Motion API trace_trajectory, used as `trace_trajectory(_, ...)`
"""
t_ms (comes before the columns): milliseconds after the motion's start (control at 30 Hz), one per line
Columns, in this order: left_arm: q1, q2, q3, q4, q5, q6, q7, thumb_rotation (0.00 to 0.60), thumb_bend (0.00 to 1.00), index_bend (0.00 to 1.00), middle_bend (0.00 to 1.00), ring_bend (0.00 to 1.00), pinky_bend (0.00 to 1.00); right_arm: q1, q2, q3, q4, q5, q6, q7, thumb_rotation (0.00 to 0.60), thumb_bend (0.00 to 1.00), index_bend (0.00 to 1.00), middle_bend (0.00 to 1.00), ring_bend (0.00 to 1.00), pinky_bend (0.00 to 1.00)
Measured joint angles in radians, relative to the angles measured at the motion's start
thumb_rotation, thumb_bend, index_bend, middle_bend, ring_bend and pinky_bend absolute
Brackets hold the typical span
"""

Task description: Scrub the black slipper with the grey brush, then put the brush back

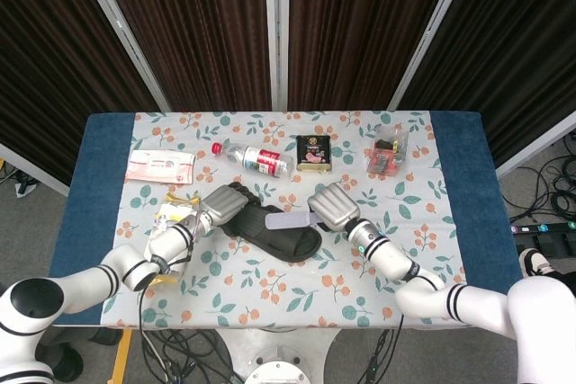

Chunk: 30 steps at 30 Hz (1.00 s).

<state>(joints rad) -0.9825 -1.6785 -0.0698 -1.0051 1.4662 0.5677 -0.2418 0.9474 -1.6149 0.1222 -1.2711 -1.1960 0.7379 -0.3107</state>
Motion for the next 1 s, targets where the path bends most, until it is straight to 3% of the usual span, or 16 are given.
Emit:
trace_trajectory(233,0.001,0.009,0.009,-0.013,-0.008,0.008,0.017,0.600,0.23,0.37,0.41,0.20,0.14,0.011,-0.038,-0.041,0.052,-0.026,-0.035,-0.022,0.600,0.38,1.00,1.00,1.00,1.00)
trace_trajectory(567,0.000,0.010,0.016,-0.012,-0.022,0.012,0.039,0.600,0.23,0.37,0.41,0.20,0.14,-0.025,0.094,-0.114,-0.078,-0.137,-0.040,0.053,0.600,0.38,1.00,1.00,1.00,1.00)
trace_trajectory(733,-0.004,0.011,0.013,-0.020,-0.029,0.013,0.049,0.600,0.23,0.37,0.41,0.20,0.14,-0.031,0.106,-0.079,-0.087,-0.164,0.014,0.105,0.600,0.38,1.00,1.00,1.00,1.00)
trace_trajectory(1000,-0.008,0.018,0.010,-0.035,-0.047,0.007,0.072,0.600,0.23,0.37,0.41,0.20,0.14,0.020,-0.004,-0.018,0.001,-0.105,-0.030,0.053,0.600,0.38,1.00,1.00,1.00,1.00)
